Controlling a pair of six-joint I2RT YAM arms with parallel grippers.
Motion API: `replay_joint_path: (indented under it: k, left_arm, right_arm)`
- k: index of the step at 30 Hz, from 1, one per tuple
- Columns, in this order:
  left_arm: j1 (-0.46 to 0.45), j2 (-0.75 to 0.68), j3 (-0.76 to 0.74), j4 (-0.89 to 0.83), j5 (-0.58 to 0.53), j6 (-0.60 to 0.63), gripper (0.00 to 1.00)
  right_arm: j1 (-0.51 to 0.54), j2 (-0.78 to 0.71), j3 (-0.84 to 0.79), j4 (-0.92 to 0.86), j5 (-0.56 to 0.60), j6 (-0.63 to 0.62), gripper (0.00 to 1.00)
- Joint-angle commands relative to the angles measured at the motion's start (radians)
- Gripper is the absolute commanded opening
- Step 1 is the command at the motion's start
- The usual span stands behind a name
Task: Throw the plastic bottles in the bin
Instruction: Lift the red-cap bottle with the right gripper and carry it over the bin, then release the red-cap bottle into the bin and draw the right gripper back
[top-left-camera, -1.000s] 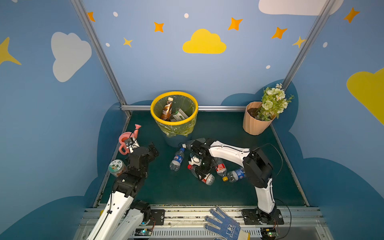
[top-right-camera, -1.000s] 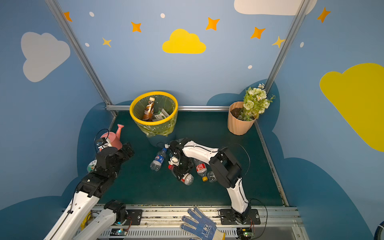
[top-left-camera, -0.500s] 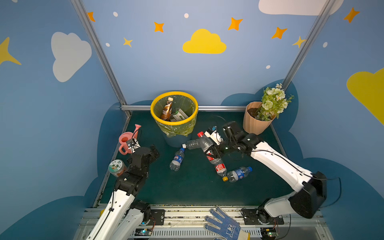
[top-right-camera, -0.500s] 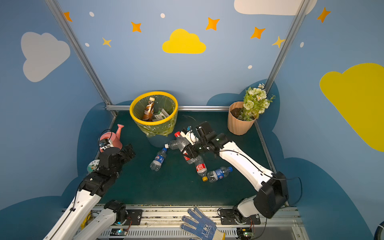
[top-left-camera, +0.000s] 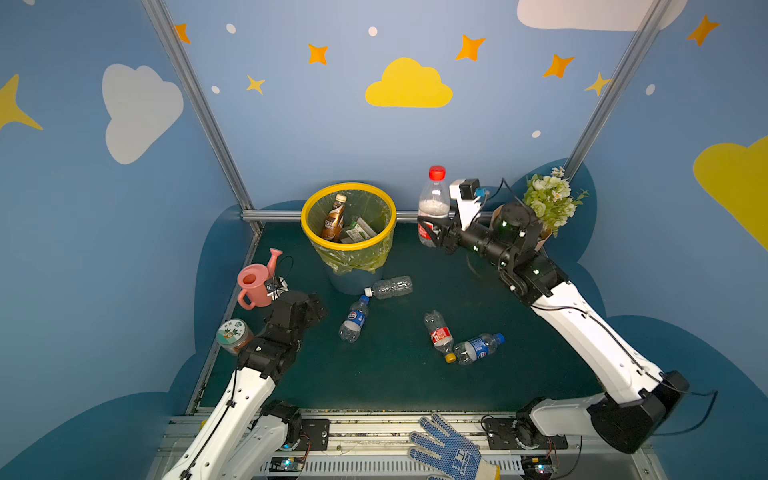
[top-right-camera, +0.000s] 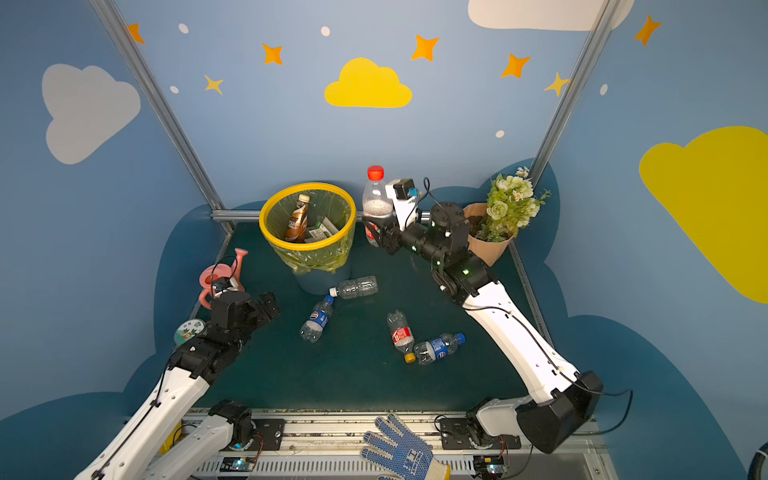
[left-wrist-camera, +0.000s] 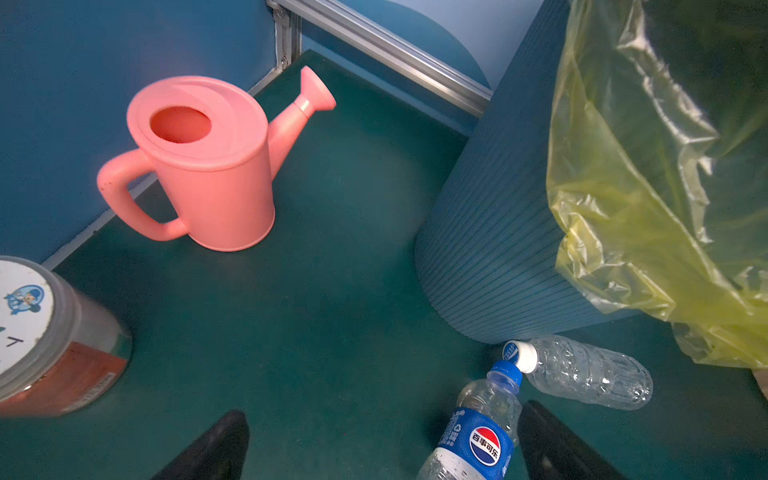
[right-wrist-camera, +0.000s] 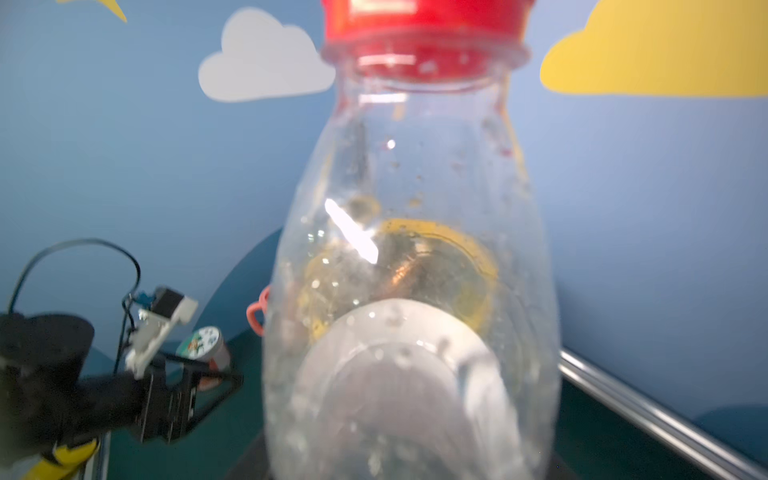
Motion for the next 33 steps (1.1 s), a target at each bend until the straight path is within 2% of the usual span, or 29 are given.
replay_joint_path:
  k: [1,4,8,10,12,14,16,18,23,28,33]
  left_arm:
    - [-0.001,0.005,-0.021,-0.021,0.031,-0.017,1.0]
    - [-0.003,0.004,-0.027,-0.022,0.038,-0.02,1.0]
    - [-0.002,0.003,-0.027,-0.03,0.036,-0.019,1.0]
    - [-0.005,0.002,-0.025,-0.035,0.036,-0.018,1.0]
    - [-0.004,0.0,-0.02,-0.047,0.029,-0.019,1.0]
    - [-0.002,-0.005,-0.017,-0.053,0.024,-0.015,1.0]
    - [-0.004,-0.009,-0.009,-0.06,0.022,-0.012,1.0]
    - [-0.005,-0.012,-0.002,-0.064,0.022,-0.009,1.0]
    - [-0.024,-0.006,0.01,-0.044,0.035,0.012,1.0]
    - [-0.108,0.066,0.041,-0.03,0.013,0.052,1.0]
    - [-0.194,0.176,0.047,0.032,0.032,0.061,1.0]
  right_arm:
    - [-0.004,0.12,0.132,0.092,-0.066,0.075,0.52]
    - [-0.003,0.309,0.335,-0.005,-0.17,0.149,0.52]
    - [0.003,0.67,0.811,-0.402,-0.297,0.175,0.55]
    - [0.0,0.829,1.064,-0.593,-0.339,0.169,0.62]
    - [-0.002,0.914,1.251,-0.732,-0.324,0.13,0.74]
    - [-0.007,0.911,1.309,-0.795,-0.259,0.083,0.81]
    - [-0.027,0.811,1.242,-0.766,-0.192,0.063,0.92]
    - [-0.047,0.67,1.092,-0.679,-0.131,0.048,0.96]
    - [-0.096,0.333,0.676,-0.445,-0.027,0.015,0.97]
    - [-0.156,0.155,0.381,-0.409,0.065,0.004,0.97]
    - [-0.273,0.008,0.049,-0.326,0.057,0.1,0.97]
